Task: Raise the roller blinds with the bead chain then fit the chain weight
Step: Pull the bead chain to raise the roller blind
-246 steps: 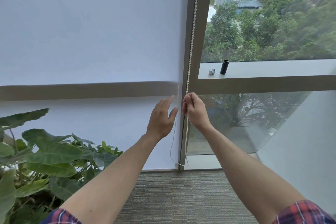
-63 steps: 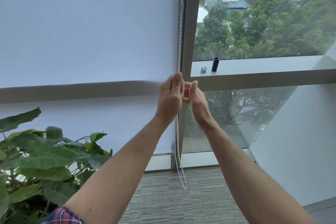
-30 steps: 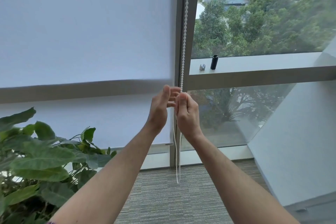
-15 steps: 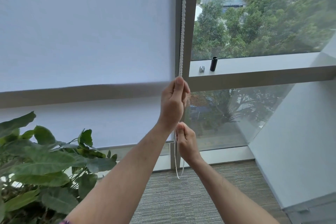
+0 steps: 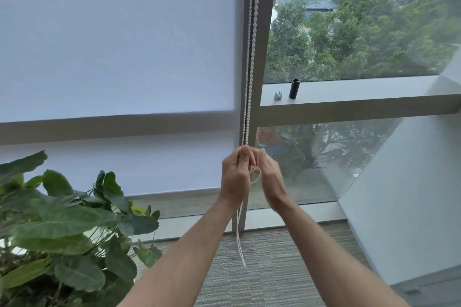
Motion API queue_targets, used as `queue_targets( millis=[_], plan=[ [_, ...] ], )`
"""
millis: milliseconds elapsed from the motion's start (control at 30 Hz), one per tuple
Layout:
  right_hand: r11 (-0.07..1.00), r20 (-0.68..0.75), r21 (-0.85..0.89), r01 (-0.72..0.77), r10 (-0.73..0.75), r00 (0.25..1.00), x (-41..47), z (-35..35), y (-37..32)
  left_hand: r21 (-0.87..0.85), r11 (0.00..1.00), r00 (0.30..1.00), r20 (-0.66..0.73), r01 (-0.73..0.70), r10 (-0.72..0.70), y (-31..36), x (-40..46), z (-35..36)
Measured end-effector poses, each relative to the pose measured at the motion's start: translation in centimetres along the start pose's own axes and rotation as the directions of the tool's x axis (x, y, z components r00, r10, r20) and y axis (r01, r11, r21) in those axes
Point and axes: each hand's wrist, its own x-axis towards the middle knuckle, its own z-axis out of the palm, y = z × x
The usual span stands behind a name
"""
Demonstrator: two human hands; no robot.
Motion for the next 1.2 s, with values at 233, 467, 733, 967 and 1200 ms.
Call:
queue_targets(
  millis=[233, 467, 733, 967, 1200],
  plan=[
    [0.934, 0.078, 0.249, 0.257, -0.284, 0.956, 2.6, 2.2, -10.9, 0.034, 0.996, 0.996, 0.021, 0.081, -0.081, -1.6, -0.8, 0.1],
    [0.93, -0.065, 0.235, 0.285, -0.277, 0.959, 2.7, 3.6, -10.1, 0.083, 0.99, 0.993, 0.023, 0.11, -0.112, -2.8, -1.6, -0.5],
    [0.97, -0.13, 0.128, 0.209, -0.192, 0.973, 0.7, 2.9, -4.0, 0.114, 0.952, 0.944, 0.141, 0.284, -0.298, -6.4, -4.6, -2.7],
    [0.984, -0.143, 0.056, 0.168, -0.159, 0.977, 0.0, 2.3, -1.2, 0.039, 0.927, 0.92, 0.118, 0.372, -0.374, -5.6, -2.2, -4.2],
    [0.996, -0.086, 0.035, 0.084, -0.081, 0.993, -1.0, 2.7, 2.2, -0.104, 0.993, 0.98, 0.197, 0.062, -0.041, 2.8, 2.3, -1.2]
  ],
)
